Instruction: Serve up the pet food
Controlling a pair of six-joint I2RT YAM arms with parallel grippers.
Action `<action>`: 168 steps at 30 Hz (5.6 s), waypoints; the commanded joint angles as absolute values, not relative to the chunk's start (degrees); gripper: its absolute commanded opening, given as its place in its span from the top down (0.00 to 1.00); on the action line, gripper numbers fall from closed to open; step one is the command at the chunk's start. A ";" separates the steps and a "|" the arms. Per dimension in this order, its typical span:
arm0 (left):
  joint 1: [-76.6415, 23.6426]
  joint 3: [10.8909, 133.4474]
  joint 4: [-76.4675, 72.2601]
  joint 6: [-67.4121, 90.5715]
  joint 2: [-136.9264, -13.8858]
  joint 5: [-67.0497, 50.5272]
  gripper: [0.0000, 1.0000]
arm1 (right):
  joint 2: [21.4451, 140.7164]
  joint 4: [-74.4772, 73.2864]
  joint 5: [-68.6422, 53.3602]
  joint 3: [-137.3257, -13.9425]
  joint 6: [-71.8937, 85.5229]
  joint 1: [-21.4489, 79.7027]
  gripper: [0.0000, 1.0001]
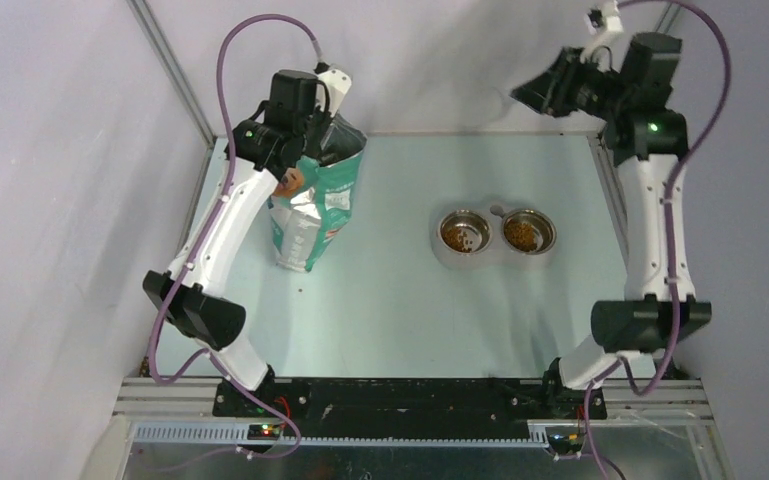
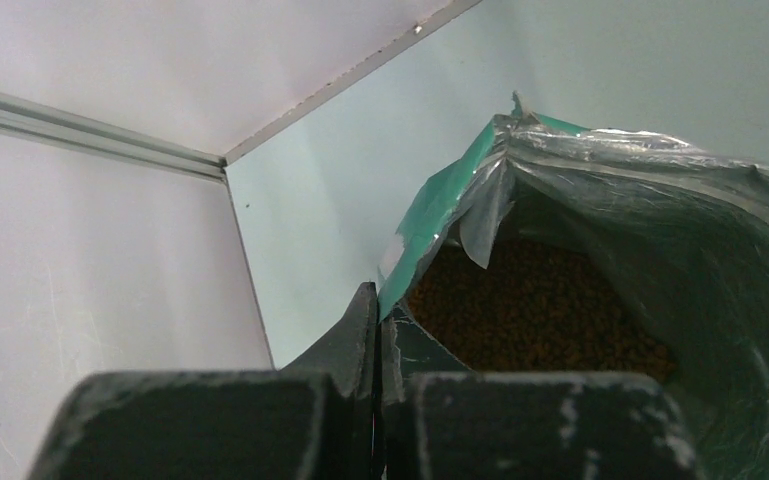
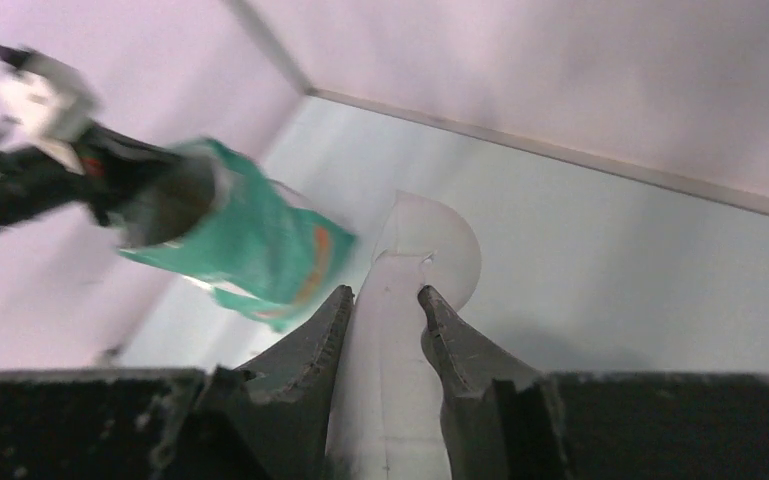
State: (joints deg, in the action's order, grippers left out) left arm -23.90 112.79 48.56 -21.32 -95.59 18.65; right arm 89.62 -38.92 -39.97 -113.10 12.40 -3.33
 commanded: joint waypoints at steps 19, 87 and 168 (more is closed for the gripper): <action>-25.18 125.31 47.21 -6.94 -99.89 4.99 1.00 | 108.71 -28.27 -47.19 -132.53 28.01 20.34 1.00; -28.26 106.15 34.69 6.67 -95.68 4.51 1.00 | 121.99 -29.91 -32.91 -109.58 22.03 31.44 1.00; -29.97 117.56 49.20 -18.83 -97.76 16.03 1.00 | 113.69 30.28 -55.25 -92.40 90.06 8.36 1.00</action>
State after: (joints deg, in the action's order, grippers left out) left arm -30.24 113.47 48.01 -15.11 -98.85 12.47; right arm 112.31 25.04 -57.47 -90.78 86.52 10.87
